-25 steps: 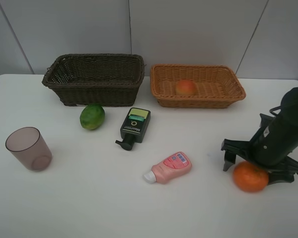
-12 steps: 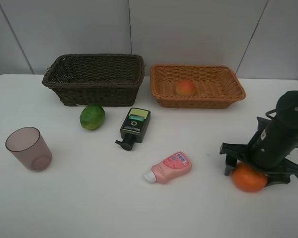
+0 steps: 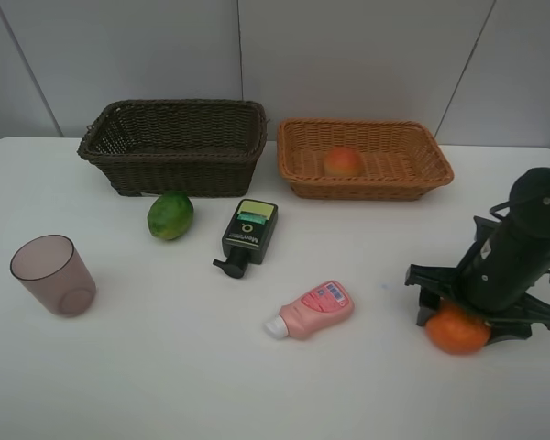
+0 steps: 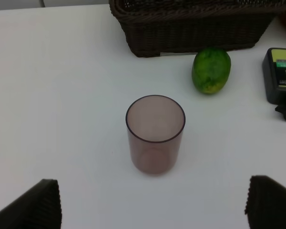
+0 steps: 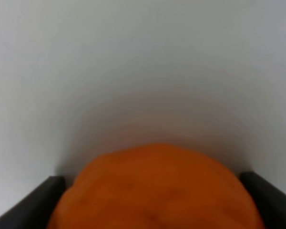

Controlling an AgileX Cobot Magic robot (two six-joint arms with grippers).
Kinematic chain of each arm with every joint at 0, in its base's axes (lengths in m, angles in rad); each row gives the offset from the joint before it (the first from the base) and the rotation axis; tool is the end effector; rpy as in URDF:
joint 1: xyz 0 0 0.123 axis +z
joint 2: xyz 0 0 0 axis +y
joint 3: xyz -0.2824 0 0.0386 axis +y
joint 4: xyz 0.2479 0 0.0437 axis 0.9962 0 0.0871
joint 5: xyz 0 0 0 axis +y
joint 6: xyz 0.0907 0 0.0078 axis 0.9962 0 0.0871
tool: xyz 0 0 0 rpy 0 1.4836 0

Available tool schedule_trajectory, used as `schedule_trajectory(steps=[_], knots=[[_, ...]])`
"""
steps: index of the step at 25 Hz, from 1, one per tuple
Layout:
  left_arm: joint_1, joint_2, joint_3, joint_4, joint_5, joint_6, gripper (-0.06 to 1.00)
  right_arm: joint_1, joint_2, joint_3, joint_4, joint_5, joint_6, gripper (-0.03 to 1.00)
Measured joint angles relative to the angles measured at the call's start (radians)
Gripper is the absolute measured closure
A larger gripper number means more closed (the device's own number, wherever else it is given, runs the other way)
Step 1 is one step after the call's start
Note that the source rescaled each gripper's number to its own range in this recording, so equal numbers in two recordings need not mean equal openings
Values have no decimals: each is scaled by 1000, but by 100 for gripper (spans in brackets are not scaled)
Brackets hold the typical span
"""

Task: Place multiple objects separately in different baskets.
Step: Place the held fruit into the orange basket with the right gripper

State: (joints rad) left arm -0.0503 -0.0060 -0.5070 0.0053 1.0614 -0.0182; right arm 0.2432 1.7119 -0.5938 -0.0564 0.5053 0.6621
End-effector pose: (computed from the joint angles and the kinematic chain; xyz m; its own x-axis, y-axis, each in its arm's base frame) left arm -0.0066 0.0008 0.2790 -0.4451 0.0068 -0.8954 0.0392 0.9992 -0.0119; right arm 0.2226 0.0527 0.1024 -0.9314 0.3612 -0.0445 0.3617 0.9323 -0.0020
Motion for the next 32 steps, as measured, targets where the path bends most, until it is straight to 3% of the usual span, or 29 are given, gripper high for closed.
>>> schedule_trajectory(steps=[6, 9, 15, 22, 26, 32], knots=[[0, 0, 0, 0, 0, 0, -6, 1, 6, -49, 4, 70, -14, 55], [0, 0, 0, 0, 0, 0, -6, 38, -14, -132, 3, 150, -123, 55], [0, 0, 0, 0, 0, 0, -6, 60, -2, -393, 28, 363, -344, 55], [0, 0, 0, 0, 0, 0, -6, 60, 132, -736, -13, 537, -417, 55], [0, 0, 0, 0, 0, 0, -6, 60, 214, -885, -77, 516, -420, 55], [0, 0, 0, 0, 0, 0, -6, 58, 271, -952, -186, 283, -410, 55]])
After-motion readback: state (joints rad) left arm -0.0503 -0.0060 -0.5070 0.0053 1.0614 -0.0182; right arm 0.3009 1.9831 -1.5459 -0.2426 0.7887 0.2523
